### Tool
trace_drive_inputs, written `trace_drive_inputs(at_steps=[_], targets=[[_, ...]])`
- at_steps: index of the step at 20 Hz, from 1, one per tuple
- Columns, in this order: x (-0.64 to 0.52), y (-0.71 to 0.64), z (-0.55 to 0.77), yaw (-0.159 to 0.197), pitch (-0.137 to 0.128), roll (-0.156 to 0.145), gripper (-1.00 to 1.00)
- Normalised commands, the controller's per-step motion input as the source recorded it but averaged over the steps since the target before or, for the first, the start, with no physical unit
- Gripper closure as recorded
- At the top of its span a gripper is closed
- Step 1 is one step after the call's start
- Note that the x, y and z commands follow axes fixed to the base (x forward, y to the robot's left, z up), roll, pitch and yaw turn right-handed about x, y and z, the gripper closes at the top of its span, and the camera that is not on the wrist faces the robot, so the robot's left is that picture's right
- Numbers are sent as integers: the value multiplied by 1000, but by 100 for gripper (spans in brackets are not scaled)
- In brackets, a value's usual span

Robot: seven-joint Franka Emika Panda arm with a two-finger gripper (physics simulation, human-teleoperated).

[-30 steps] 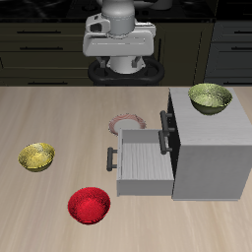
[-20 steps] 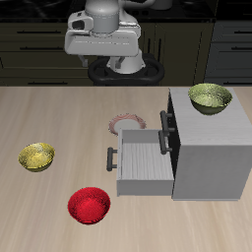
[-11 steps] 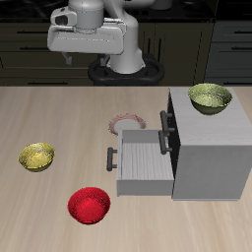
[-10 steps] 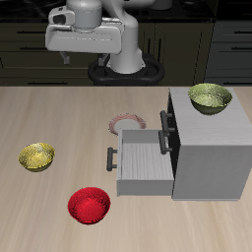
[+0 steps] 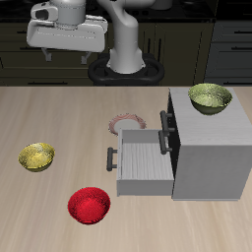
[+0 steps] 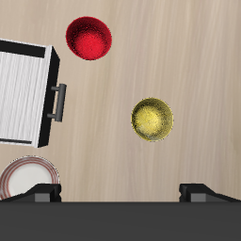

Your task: Place the yellow bowl in the bottom drawer of the white cabinet and close the drawer

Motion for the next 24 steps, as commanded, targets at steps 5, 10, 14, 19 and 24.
trace_drive_inputs(at_steps=[5,10,14,19,24], targets=[[-15,-381,184,53,-50,0,-100],[-53,-334,158,43,-18,27,-100],[-129,-393,136,16,-44,-6,-100],[-113,-399,136,20,-28,2,-100],[34,-79,-154,126,-21,13,-100]])
